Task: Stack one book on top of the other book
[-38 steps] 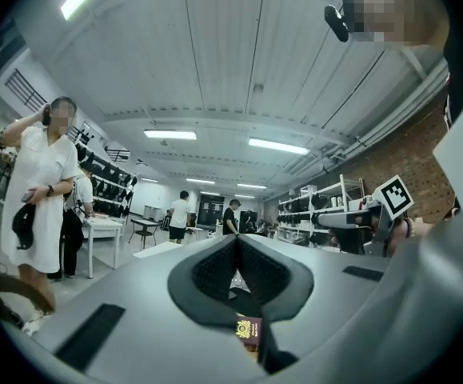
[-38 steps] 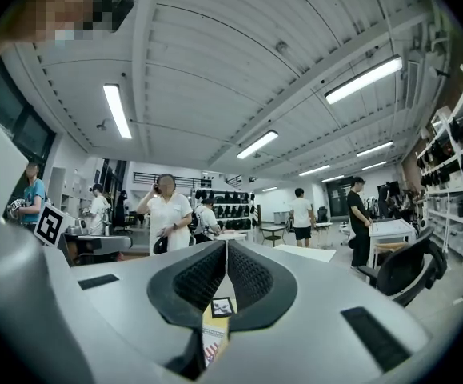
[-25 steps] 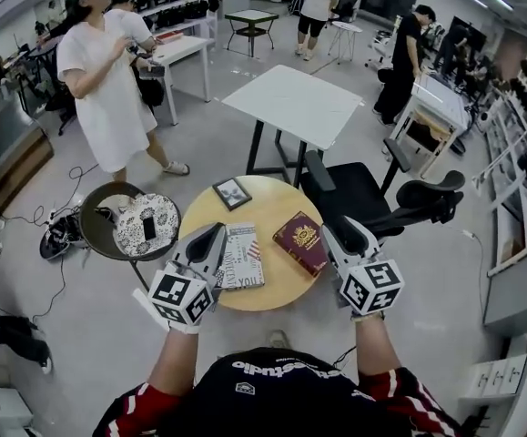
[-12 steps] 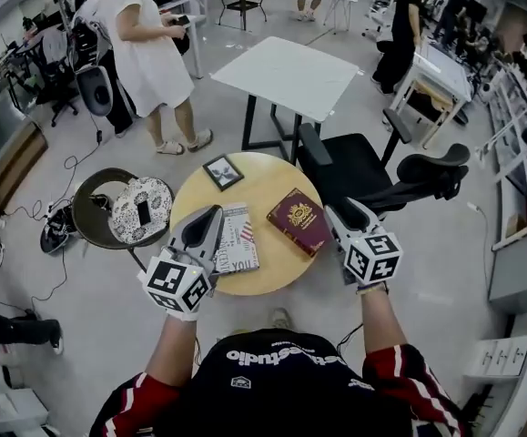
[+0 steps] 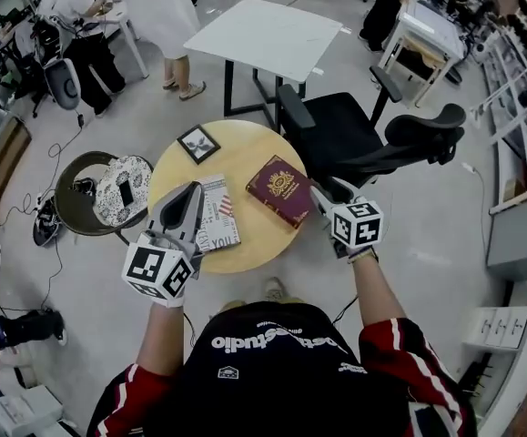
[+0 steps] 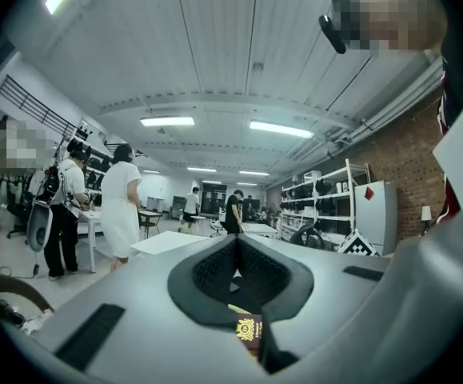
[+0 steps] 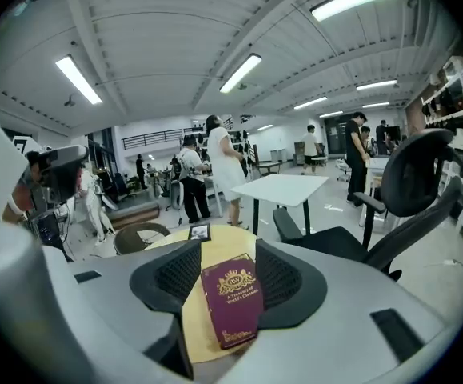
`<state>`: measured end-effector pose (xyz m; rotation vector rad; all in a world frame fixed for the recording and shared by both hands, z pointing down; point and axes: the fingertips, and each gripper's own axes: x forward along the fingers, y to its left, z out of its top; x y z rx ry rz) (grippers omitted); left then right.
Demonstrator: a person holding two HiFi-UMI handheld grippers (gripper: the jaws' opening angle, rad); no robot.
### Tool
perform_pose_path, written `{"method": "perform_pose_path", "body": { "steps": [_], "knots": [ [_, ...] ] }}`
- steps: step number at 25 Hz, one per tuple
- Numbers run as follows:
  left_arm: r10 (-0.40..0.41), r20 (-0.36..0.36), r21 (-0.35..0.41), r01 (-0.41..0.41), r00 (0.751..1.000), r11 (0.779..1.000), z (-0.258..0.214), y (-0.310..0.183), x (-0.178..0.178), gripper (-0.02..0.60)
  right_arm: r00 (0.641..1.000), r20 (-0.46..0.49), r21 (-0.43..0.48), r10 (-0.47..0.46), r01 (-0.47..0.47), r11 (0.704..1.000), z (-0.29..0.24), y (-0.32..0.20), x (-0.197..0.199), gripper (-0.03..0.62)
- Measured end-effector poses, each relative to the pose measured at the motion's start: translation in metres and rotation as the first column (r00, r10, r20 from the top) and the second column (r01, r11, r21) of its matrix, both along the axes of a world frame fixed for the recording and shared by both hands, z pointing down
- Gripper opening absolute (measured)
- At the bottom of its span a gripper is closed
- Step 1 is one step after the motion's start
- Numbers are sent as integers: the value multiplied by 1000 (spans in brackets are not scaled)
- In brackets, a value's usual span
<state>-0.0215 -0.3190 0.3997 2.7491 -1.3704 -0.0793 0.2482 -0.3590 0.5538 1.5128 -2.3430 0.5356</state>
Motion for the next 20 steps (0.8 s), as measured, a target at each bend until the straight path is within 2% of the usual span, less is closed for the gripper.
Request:
{"method": "perform_pose_path", "body": {
  "steps": [5, 12, 20],
  "knots": [
    [-33, 21, -14, 34, 999, 999, 9, -4, 7, 15, 1000, 20, -114, 1, 2, 993, 60, -11, 20, 232],
    [-82, -1, -32, 82, 997, 996, 18, -21, 21, 15, 998, 55, -241, -36, 48, 969, 128, -26, 42, 239],
    [-99, -2, -70, 99, 995, 993, 31, -35, 36, 15, 970, 233, -365, 64, 26, 931, 194, -48, 73, 276]
  ]
}}
